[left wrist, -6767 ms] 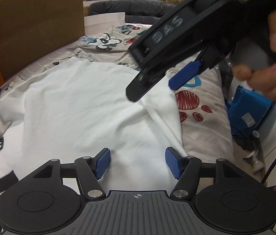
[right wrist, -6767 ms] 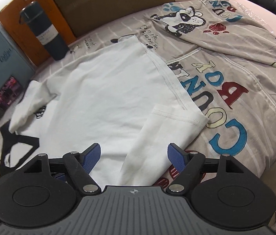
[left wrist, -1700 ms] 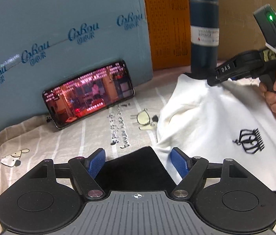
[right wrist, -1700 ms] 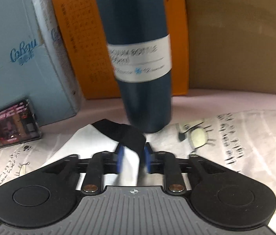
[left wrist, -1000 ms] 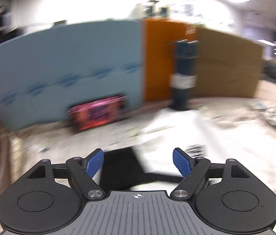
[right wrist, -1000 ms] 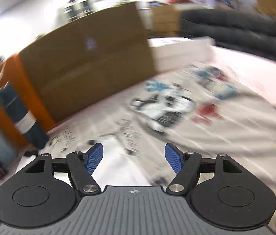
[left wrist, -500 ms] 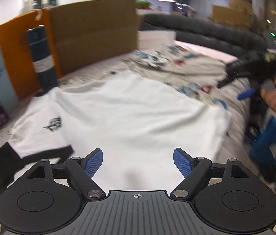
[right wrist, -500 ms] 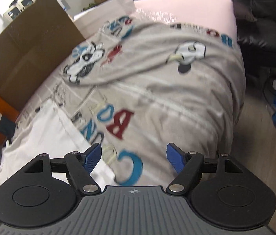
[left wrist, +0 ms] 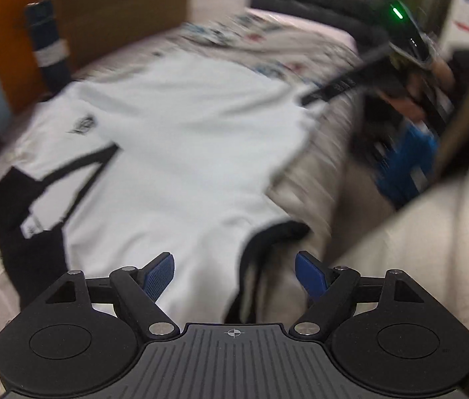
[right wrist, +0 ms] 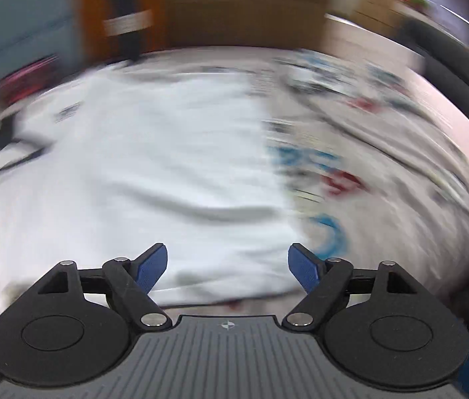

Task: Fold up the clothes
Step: 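Move both open tools over the flattened shirt, then close the left tool on the black collar trim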

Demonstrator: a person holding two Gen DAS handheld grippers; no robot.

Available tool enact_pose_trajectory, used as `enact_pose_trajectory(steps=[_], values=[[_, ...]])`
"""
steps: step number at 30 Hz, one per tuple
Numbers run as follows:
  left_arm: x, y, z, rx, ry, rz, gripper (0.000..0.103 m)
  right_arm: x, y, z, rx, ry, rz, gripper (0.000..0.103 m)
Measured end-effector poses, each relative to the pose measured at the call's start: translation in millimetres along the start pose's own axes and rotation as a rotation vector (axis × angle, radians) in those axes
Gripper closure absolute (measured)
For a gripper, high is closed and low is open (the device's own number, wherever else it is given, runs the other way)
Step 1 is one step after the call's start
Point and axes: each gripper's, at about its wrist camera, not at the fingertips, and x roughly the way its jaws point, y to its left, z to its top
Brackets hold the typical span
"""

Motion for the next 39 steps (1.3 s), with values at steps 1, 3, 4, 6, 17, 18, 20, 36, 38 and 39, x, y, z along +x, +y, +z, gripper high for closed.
enact_pose_trajectory(steps=[1, 3, 4, 6, 17, 18, 20, 36, 38, 39], values=[[2, -1, -1, 0.006, 0.002, -0.001, 0.021, 0, 14, 2, -0.093, 0.004, 0.077, 0.023], [5, -2, -3, 0.015, -0.001, 0.004, 0.022, 2, 36, 7, -0.211, 0.018, 0.199, 0.023], [7, -2, -3, 0.014, -0.018, 0.019, 0.023, 4, 42, 10, -0.230, 0.028, 0.242, 0.023], [12, -4, -4, 0.026, -0.040, 0.022, 0.031, 8, 54, 15, -0.268, 0.047, 0.327, 0.023], [23, 13, -10, -0.011, -0.078, 0.097, 0.097, 16, 53, 28, -0.303, 0.118, 0.428, 0.023], [20, 20, -8, -0.040, -0.095, 0.109, 0.097, 15, 50, 28, -0.311, 0.135, 0.430, 0.022], [15, 32, -4, -0.094, -0.122, 0.118, 0.097, 15, 44, 27, -0.328, 0.168, 0.435, 0.021], [14, 65, 12, -0.211, -0.170, 0.144, 0.097, 35, -10, 26, -0.451, 0.281, 0.235, 0.037], [14, 70, 14, -0.213, -0.170, 0.146, 0.097, 38, -20, 30, -0.455, 0.292, 0.215, 0.053], [14, 72, 15, -0.213, -0.171, 0.147, 0.097, 39, -24, 36, -0.453, 0.282, 0.216, 0.069]])
